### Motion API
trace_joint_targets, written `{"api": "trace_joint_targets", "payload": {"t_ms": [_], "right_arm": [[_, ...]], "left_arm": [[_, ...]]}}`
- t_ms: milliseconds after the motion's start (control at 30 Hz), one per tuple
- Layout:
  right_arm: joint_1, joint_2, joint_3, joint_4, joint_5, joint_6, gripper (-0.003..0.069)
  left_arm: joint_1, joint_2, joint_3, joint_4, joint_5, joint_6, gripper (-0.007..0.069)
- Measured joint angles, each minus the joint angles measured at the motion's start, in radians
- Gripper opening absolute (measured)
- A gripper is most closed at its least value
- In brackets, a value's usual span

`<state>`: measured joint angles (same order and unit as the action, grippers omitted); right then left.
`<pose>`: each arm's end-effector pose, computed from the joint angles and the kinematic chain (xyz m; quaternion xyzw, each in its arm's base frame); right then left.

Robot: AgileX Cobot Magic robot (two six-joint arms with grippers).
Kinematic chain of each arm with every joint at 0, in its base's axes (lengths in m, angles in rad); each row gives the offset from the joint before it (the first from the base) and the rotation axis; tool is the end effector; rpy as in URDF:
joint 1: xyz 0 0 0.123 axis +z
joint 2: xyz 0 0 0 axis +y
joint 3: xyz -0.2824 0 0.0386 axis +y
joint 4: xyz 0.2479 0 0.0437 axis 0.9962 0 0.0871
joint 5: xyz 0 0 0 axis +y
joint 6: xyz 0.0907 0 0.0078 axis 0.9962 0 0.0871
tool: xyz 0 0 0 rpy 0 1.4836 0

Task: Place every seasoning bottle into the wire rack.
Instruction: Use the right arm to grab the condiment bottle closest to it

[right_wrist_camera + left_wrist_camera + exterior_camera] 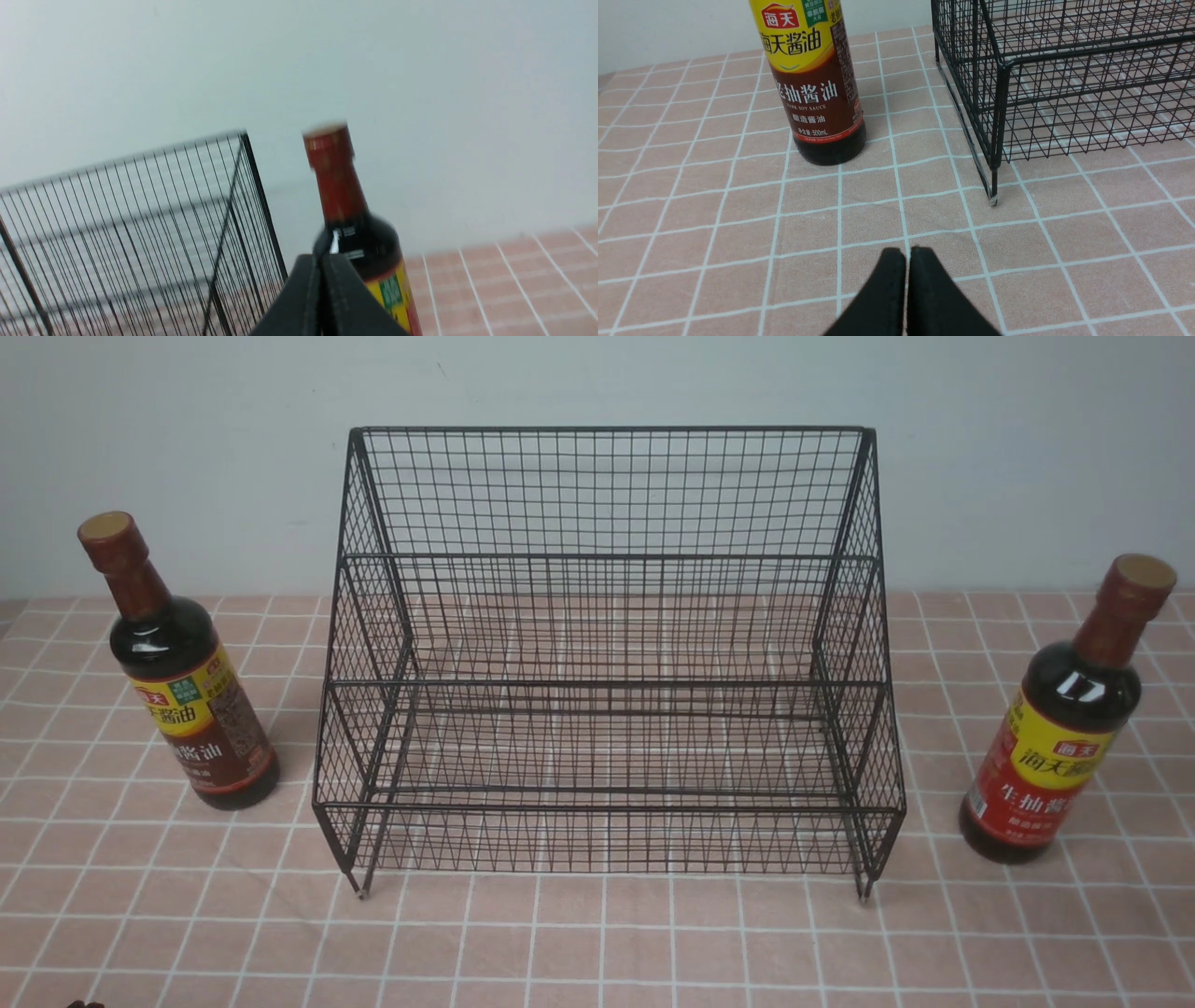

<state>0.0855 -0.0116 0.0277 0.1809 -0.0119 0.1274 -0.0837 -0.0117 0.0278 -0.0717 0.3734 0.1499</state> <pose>0.0563 0.0047 0.2054 0.0761 0.6729 0.1432 0.7217 0.0522 -0.0068 0.1709 0.0748 0.8017 -0.0107 0.5929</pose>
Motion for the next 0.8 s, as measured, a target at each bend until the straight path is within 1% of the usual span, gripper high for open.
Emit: {"api": "trace_joint_targets", "payload": {"t_ms": [200,300,400,533,600,633,733,800], "right_arm": [[0.000,0.000,0.000,-0.003,-0.078,0.018,-0.0015],[0.000,0.000,0.000,-0.003,-0.237,0.034,-0.0015],[0.000,0.010,-0.006,-0.004,-0.294,0.037,-0.0015],[0.000,0.147,-0.110,-0.048,-0.298,0.037,-0.0013],[0.000,0.283,-0.211,-0.100,-0.299,0.037,-0.0003],[0.000,0.295,-0.219,-0.104,-0.299,0.037,-0.0001],[0.000,0.513,-0.334,-0.162,-0.302,0.030,0.0035],[0.000,0.642,-0.398,-0.181,-0.319,0.011,0.0078]], "left_arm": [[0.000,0.000,0.000,0.000,0.000,0.000,-0.0007],[0.000,0.000,0.000,0.000,0.000,0.000,-0.0007],[0.000,0.000,0.000,0.000,0.000,0.000,-0.0007],[0.000,0.000,0.000,0.000,0.000,0.000,-0.0007],[0.000,0.000,0.000,0.000,0.000,0.000,-0.0007],[0.000,0.000,0.000,0.000,0.000,0.000,-0.0007],[0.000,0.000,0.000,0.000,0.000,0.000,-0.0007],[0.000,0.000,0.000,0.000,0.000,0.000,-0.0007]]}}
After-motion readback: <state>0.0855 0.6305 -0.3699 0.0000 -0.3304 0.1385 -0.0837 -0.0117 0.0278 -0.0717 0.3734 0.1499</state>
